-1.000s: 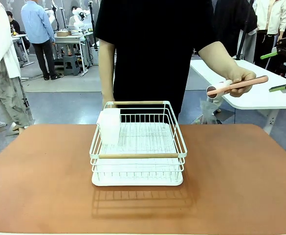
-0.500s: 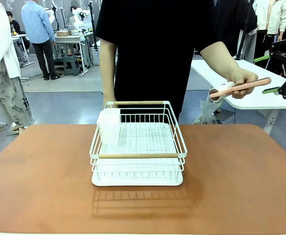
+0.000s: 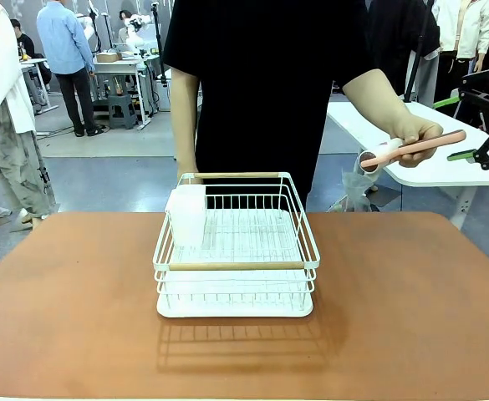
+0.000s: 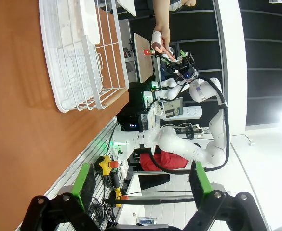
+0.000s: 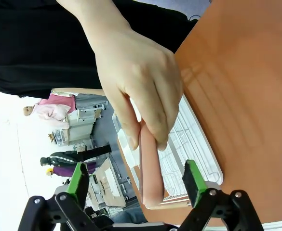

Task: Clean the table.
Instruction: Pick up the Lint Roller when the human hands it over.

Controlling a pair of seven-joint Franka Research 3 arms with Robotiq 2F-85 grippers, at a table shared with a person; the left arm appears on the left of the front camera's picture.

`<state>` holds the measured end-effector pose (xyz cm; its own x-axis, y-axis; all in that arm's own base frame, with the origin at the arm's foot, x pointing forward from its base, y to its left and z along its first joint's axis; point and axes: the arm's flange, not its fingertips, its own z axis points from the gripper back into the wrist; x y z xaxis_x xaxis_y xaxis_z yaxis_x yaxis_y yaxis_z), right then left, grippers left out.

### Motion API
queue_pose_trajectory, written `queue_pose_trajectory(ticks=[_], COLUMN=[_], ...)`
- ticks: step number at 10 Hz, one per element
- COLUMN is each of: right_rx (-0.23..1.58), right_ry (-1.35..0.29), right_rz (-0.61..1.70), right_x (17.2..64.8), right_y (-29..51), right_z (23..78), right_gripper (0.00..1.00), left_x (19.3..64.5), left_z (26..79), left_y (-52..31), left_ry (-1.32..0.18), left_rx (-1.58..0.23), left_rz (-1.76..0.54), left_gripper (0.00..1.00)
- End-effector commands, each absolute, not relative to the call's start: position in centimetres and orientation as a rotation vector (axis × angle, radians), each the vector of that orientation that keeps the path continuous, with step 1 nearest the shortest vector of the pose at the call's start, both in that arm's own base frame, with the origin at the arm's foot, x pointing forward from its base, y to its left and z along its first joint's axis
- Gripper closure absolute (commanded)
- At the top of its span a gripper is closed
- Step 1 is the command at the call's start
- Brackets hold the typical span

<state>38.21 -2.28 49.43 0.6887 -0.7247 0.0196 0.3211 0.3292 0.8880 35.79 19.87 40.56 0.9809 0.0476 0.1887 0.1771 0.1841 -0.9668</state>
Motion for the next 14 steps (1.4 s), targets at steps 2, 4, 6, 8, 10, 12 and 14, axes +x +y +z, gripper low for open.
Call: queue_pose_trajectory(ticks=[2, 4, 6, 8, 10, 12, 14], right_rx=[1.021, 1.008, 1.008, 1.004, 1.006, 1.003, 1.003], right_ry=[-0.492, -0.489, -0.488, -0.487, -0.489, -0.49, -0.488], right_rz=[-0.715, -0.712, -0.717, -0.719, -0.725, -0.73, -0.733], right_x=[38.3, 38.3, 38.6, 38.7, 38.8, 38.8, 38.7], right_y=[-1.5, -1.6, -1.8, -1.9, -2.2, -2.4, -2.6], right_z=[48.5, 48.2, 48.2, 48.1, 48.2, 48.1, 48.1], right_gripper=[0.0, 0.59, 1.0, 0.86, 1.0, 1.0, 1.0], left_x=[35.6, 35.6, 35.6, 35.6, 35.6, 35.6, 35.6], left_z=[40.6, 40.6, 40.6, 40.6, 40.6, 40.6, 40.6], left_y=[20.0, 20.0, 20.0, 20.0, 20.0, 20.0, 20.0], left_ry=[-0.193, -0.193, -0.193, -0.193, -0.193, -0.193, -0.193], left_rx=[-1.387, -1.387, -1.387, -1.387, -1.387, -1.387, -1.387], left_rz=[-0.093, -0.093, -0.093, -0.093, -0.093, -0.093, -0.093], left_gripper=[0.0, 0.0, 0.0, 0.0, 0.0, 0.0, 0.0])
